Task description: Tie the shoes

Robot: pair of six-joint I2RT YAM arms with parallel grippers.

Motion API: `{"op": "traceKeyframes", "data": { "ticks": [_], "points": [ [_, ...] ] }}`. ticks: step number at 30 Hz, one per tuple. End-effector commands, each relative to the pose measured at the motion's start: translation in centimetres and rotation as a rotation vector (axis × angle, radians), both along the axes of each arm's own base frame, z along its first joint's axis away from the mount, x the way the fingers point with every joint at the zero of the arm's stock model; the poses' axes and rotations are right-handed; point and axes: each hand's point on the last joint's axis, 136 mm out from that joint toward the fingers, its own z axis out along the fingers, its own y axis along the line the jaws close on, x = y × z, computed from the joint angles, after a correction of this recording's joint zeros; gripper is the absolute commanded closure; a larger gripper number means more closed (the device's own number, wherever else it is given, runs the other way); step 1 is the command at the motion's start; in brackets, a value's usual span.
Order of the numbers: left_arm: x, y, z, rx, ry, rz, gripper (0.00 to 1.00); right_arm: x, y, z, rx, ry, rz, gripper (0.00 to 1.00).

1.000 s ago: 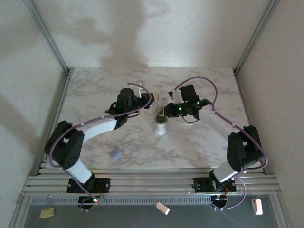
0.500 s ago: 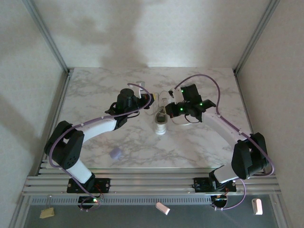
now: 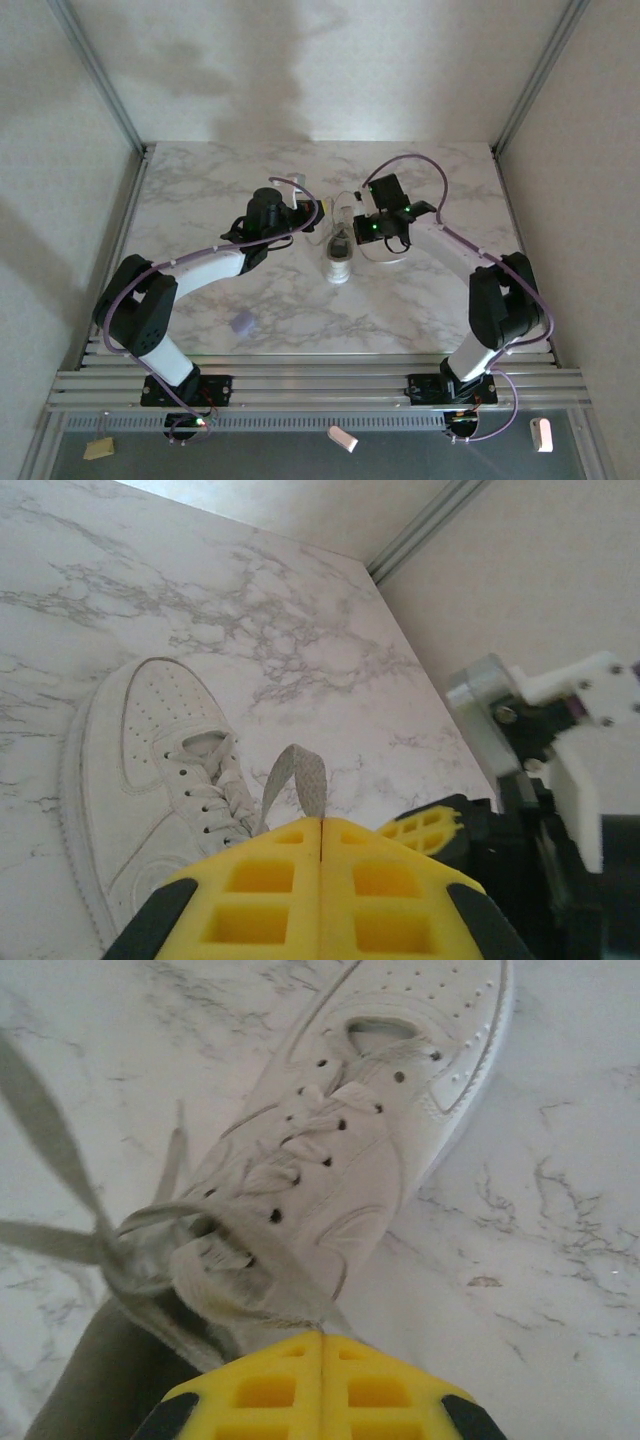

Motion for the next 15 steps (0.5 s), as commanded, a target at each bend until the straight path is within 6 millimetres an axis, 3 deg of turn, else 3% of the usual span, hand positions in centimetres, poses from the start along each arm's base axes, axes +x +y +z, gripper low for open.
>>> {"op": "traceKeyframes", "data": {
  "ticks": [1,11,15],
  "points": [
    [-0.7,-0.7,-0.2,-0.008,0.012,-0.039,1.0,1.7,-0.9,0.2,-0.042,-0.024,-0.062,1.0],
    [-0.3,-1.9,-0.9,0.009,0.028,-0.064,1.0,3.3,-1.5,-1.8,-0.026,0.014,-0.111,1.0],
    [-0.2,-2.3,-1.1,0.008,0.034,-0.069,1.0,3.6,-0.8,-2.6,0.015,0.042,-0.089,1.0]
  ]
}}
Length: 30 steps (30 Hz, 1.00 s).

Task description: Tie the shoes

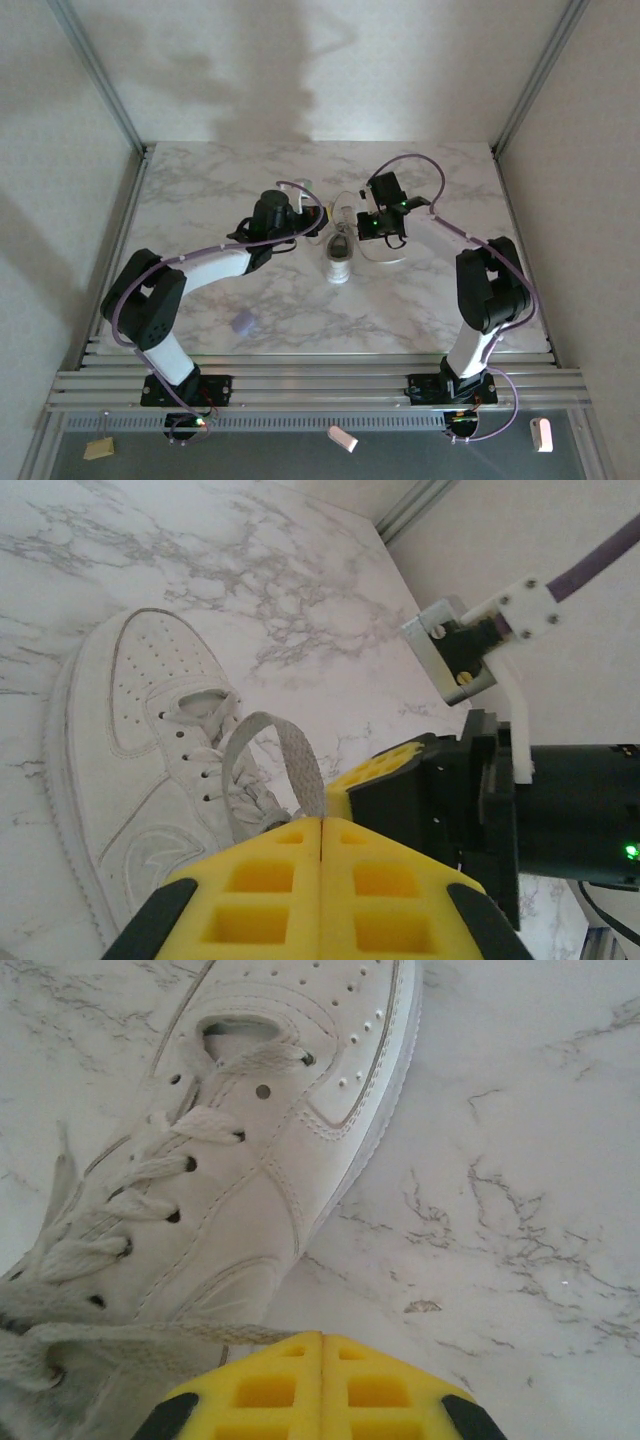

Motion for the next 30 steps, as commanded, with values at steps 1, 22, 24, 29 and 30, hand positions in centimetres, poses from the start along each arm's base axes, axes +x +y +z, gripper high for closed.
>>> {"op": "traceKeyframes", "data": {
  "ticks": [1,22,24,29,30],
  "points": [
    [0.2,-1.1,1.0,-0.019,-0.016,-0.032,1.0,1.3,1.2,0.4,0.066,-0.01,0.011,1.0],
    [0.3,-0.8,1.4,0.0,-0.026,0.002,1.0,-1.1,-0.7,4.9,0.145,-0.143,-0.038,0.72],
    [0.3,-0.8,1.5,-0.004,-0.026,0.002,1.0,-1.6,0.1,5.2,0.182,-0.149,0.006,0.79],
    [0.4,-1.0,1.5,-0.006,-0.025,-0.004,1.0,-2.7,2.8,4.9,0.292,-0.103,0.146,0.84],
    [0.4,-1.0,1.5,-0.006,-0.024,-0.006,1.0,-2.5,2.9,4.7,0.294,-0.102,0.146,0.84]
  ]
}}
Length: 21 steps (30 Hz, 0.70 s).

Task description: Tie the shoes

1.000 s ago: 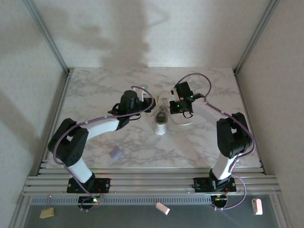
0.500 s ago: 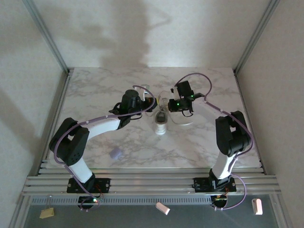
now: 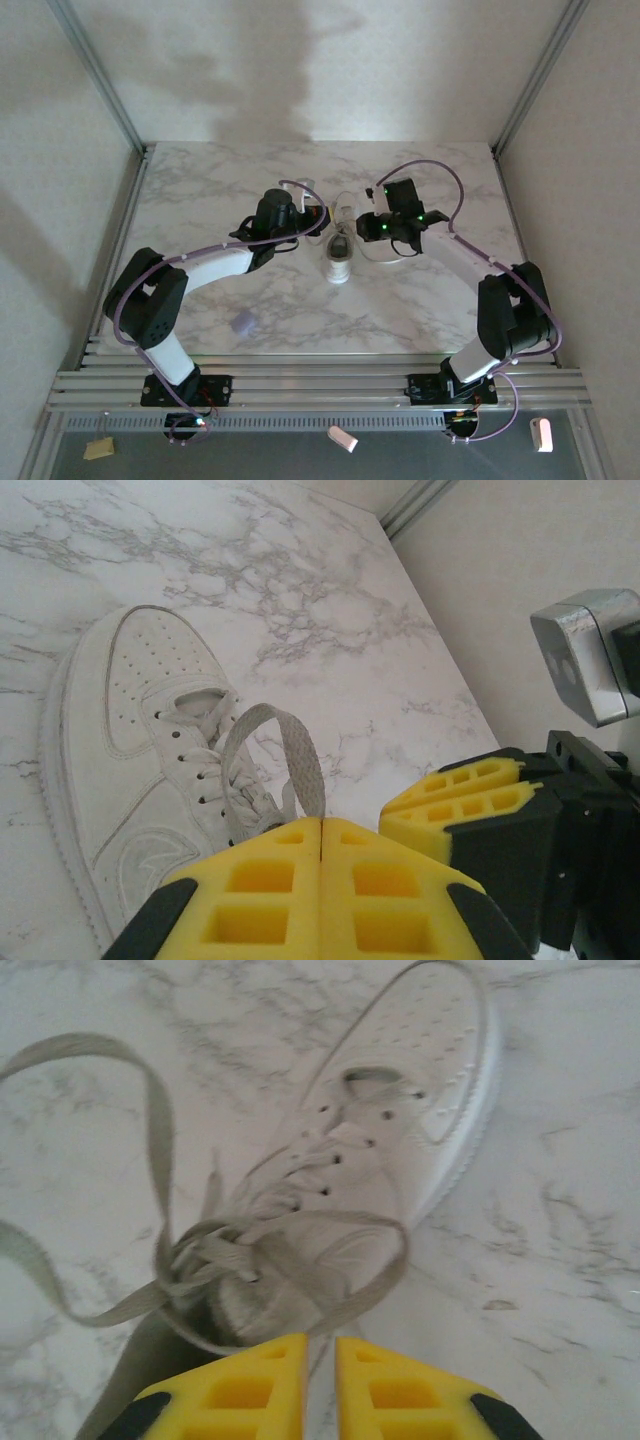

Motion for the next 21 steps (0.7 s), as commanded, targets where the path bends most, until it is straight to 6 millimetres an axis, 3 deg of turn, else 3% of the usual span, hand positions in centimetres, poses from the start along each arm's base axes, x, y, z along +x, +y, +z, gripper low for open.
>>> {"op": "traceKeyframes", "data": {
  "ticks": [1,7,21],
  "points": [
    [0.3,-0.7,1.7,-0.021,-0.031,-0.009,1.0,0.2,1.3,-0.1,0.058,-0.006,0.074,0.84],
    [0.5,-0.3,1.5,-0.009,-0.025,0.014,1.0,1.3,1.4,-0.7,0.089,0.003,0.098,0.85],
    [0.9,-0.4,1.4,-0.003,-0.018,0.018,1.0,1.6,1.8,-1.1,0.138,0.009,0.153,0.78]
  ]
}}
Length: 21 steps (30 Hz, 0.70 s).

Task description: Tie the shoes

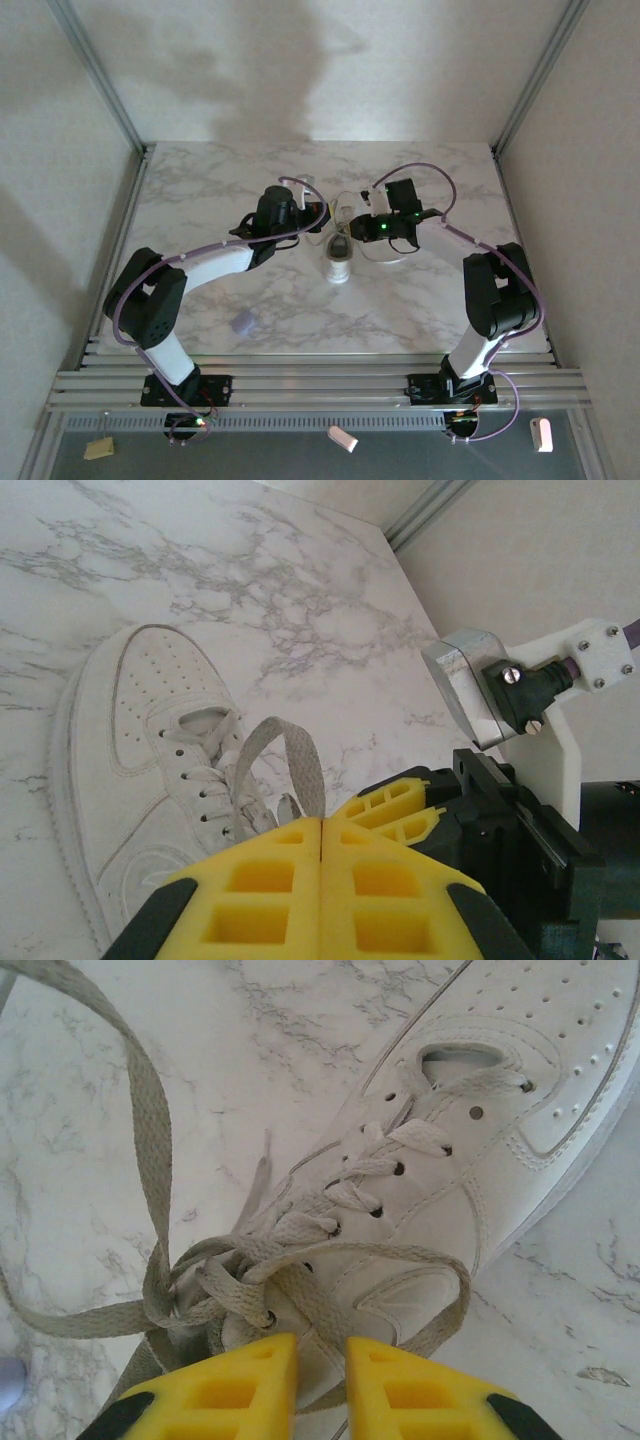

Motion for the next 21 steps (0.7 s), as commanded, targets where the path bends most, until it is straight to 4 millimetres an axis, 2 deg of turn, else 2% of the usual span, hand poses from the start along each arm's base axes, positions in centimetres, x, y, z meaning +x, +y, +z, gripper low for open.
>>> {"op": "traceKeyframes", "data": {
  "ticks": [1,14,21],
  "points": [
    [0.3,-0.5,0.7,-0.009,-0.011,-0.005,1.0,0.9,0.3,1.6,0.034,-0.054,0.02,0.78],
    [0.2,-0.7,0.7,-0.018,-0.009,-0.015,1.0,1.2,1.0,1.7,0.07,-0.029,0.046,0.72],
    [0.2,-0.8,0.5,-0.017,-0.006,-0.019,1.0,1.1,1.1,0.1,0.06,0.014,0.058,0.71]
  ]
}}
